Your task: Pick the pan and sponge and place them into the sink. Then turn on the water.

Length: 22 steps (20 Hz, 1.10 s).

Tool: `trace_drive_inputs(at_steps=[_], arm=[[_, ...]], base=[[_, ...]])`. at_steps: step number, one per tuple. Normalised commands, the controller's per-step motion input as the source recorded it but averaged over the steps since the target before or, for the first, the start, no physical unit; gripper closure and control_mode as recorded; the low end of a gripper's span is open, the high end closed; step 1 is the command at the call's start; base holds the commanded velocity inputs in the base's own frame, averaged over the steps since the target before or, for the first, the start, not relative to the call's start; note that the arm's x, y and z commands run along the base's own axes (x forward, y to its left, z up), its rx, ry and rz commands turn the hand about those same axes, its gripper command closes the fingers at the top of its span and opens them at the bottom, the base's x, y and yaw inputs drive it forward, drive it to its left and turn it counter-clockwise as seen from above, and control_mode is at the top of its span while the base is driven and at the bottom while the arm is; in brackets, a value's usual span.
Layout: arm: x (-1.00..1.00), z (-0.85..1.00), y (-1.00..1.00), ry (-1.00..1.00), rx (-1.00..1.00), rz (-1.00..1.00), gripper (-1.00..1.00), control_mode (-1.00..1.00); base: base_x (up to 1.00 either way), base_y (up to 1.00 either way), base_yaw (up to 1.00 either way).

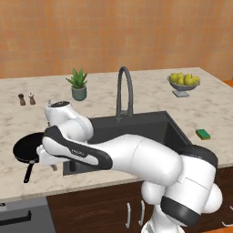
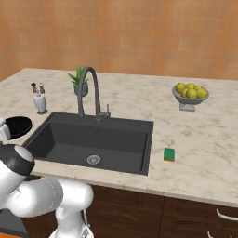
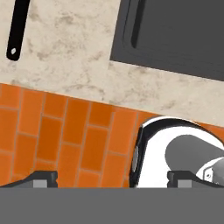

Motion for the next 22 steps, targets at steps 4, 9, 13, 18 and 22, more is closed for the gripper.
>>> trace_drive_inputs(at_steps=[4, 9, 13, 18, 22], arm=[[0.01, -0.14, 0.60, -0.04, -0.13, 0.00, -1.00, -1.00], [0.08, -0.18, 0.48, -0.03, -0.08, 0.00, -1.00, -1.00], [0.23, -0.22, 0.41, 0.00, 0.00, -0.01, -1.00, -1.00], [0.30, -0.30, 0.38, 0.00, 0.00, -0.07, -1.00, -1.00], [0.29, -0.21, 0.38, -0.04, 0.00, -0.09, -1.00, -1.00]], base=[[0.00, 0.00, 0.00], [0.00, 0.00, 0.00], [0.00, 0.00, 0.00], [0.00, 0.00, 0.00], [0.00, 0.00, 0.00]])
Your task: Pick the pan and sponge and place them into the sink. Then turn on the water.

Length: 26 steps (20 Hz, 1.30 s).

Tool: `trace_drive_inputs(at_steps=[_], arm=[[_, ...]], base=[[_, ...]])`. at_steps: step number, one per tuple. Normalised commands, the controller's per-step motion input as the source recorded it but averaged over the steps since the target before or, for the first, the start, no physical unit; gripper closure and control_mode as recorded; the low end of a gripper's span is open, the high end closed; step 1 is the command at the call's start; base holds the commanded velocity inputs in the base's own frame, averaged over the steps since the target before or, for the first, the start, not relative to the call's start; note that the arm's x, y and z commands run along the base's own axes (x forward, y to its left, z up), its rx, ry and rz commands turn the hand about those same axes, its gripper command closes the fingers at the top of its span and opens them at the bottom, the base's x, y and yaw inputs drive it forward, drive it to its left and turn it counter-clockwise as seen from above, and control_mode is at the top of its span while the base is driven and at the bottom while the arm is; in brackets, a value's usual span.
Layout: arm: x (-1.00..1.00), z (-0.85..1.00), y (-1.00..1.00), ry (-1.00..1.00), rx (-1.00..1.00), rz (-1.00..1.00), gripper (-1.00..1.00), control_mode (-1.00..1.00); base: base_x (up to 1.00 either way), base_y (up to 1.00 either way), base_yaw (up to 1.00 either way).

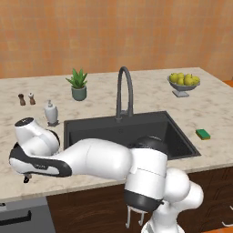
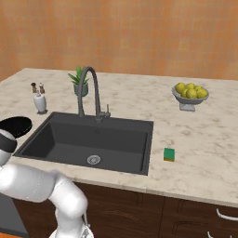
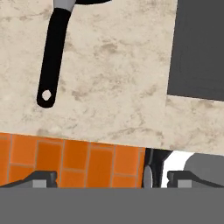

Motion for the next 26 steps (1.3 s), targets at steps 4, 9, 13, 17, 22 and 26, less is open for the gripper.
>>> trace_drive_inputs(at_steps=[4, 9, 13, 17, 22, 26], arm=[[0.39, -0.20, 0.33, -0.01, 0.00, -0.07, -1.00, -1.00], [0.35, -0.35, 0.19, 0.00, 0.00, -0.07, -1.00, -1.00], [0.31, -0.31, 0.28, -0.04, 0.00, -0.07, -1.00, -1.00], [0.27, -0.30, 0.33, -0.08, 0.00, -0.07, -1.00, -1.00], [0.21, -0.40, 0.23, -0.05, 0.00, -0.06, -1.00, -1.00], [0.16, -0.44, 0.16, -0.03, 0.00, -0.04, -1.00, -1.00]], base=[[0.00, 0.00, 0.00], [0.00, 0.00, 0.00], [0.00, 0.00, 0.00], [0.00, 0.00, 0.00], [0.00, 0.00, 0.00], [0.00, 0.00, 0.00]])
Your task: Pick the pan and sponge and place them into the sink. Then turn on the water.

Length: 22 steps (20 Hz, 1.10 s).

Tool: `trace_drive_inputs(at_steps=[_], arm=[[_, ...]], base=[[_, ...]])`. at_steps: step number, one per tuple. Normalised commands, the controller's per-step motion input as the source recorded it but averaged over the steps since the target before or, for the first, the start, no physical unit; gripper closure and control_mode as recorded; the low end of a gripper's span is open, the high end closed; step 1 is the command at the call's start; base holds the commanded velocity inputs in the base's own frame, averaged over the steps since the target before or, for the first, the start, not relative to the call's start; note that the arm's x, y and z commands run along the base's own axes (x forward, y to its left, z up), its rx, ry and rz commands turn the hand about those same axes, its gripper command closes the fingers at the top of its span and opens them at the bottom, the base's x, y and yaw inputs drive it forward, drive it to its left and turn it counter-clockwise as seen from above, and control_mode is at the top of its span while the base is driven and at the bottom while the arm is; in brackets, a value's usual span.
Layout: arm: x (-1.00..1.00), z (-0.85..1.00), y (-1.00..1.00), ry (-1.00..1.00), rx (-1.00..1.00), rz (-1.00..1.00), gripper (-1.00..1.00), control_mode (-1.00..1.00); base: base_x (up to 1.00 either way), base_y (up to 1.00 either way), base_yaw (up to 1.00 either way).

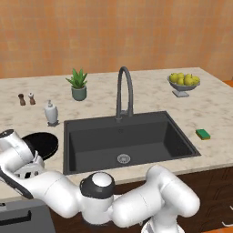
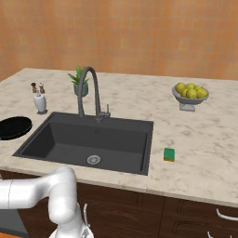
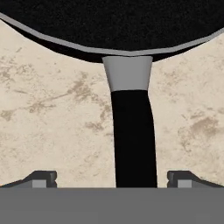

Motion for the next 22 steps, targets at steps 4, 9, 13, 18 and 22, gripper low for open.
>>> trace_drive_inputs(at_steps=[4, 9, 13, 18, 22], arm=[[0.06, -0.51, 0.07, -0.03, -0.02, -0.06, -1.00, -1.00], [-0.12, -0.55, -0.08, -0.01, -0.03, -0.11, 1.00, -1.00], [-0.21, -0.69, -0.54, -0.02, -0.01, -0.09, 1.00, -1.00], [-0.35, -0.49, -0.86, -0.14, 0.00, -0.02, 1.00, -1.00], [-0.76, -0.31, -1.00, -0.30, 0.00, 0.00, 1.00, -1.00]], base=[[0.00, 0.00, 0.00], [0.00, 0.00, 0.00], [0.00, 0.00, 0.00], [0.00, 0.00, 0.00], [0.00, 0.00, 0.00]])
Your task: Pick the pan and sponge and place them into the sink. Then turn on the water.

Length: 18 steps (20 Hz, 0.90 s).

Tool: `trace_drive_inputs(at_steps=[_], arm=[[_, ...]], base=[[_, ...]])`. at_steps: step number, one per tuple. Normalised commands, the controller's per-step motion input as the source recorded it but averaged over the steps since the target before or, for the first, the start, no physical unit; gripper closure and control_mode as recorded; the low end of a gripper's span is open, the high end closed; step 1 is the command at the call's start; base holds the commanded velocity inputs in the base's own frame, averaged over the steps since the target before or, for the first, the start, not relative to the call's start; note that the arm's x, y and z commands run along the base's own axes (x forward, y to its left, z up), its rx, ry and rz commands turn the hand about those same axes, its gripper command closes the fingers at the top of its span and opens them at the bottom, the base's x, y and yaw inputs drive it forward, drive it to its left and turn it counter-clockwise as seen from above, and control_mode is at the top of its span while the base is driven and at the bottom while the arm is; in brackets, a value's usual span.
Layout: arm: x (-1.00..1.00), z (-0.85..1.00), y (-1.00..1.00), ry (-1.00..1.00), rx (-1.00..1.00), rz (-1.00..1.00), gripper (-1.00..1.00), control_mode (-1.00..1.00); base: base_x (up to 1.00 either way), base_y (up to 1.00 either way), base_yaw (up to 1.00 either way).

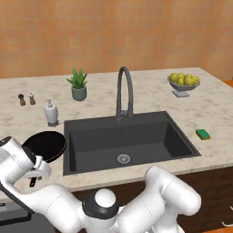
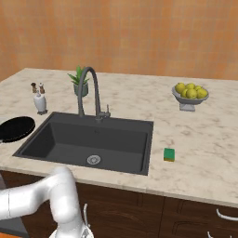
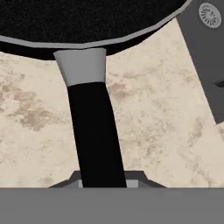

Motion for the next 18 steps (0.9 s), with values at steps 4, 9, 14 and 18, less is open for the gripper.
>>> trace_drive_inputs(at_steps=[4, 9, 14, 18], arm=[[-0.85, 0.25, -0.94, -0.37, 0.05, -0.01, 1.00, -1.00], [-0.77, 0.89, -0.87, -0.17, 0.18, 0.00, 1.00, -1.00], [-0.19, 0.88, -1.00, 0.10, 0.29, -0.10, 1.00, -1.00], [0.06, 0.65, -0.73, 0.25, 0.30, -0.25, 1.00, -1.00]], base=[[0.00, 0.00, 0.00], [0.00, 0.00, 0.00], [0.00, 0.00, 0.00], [0.00, 0.00, 0.00]])
